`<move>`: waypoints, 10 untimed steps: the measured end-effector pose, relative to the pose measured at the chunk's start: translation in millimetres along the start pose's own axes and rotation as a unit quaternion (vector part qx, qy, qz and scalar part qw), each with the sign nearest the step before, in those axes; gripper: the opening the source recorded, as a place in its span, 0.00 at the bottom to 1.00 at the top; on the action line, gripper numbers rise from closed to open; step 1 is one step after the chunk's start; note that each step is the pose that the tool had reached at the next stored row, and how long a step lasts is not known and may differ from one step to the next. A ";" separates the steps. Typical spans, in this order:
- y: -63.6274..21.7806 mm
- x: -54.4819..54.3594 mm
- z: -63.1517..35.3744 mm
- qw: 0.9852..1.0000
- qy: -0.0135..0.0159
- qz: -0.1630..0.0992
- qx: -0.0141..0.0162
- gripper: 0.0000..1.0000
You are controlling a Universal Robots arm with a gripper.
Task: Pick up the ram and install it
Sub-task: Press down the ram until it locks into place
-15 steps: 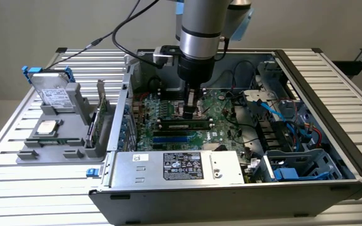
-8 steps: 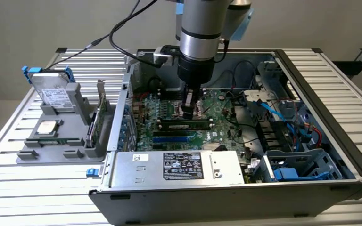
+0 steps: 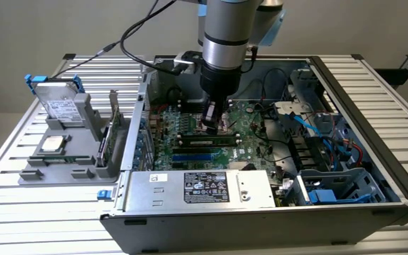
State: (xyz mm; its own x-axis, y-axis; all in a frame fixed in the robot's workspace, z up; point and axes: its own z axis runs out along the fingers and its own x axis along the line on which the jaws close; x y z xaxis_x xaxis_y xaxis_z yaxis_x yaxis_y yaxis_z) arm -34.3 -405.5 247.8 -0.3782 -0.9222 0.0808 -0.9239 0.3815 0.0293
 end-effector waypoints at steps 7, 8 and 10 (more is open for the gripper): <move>-0.1 -0.2 1.4 0.999 -0.003 0.046 0.000 0.10; -0.1 -0.2 1.6 0.999 -0.003 0.053 -0.001 0.10; -0.1 -0.2 1.9 0.998 -0.004 0.065 -0.001 0.10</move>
State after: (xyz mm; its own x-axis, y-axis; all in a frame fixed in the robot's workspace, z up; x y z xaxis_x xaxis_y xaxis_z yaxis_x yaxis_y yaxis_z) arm -34.3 -405.5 245.9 -0.4954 -0.8653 0.0763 -0.8669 0.4981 0.0204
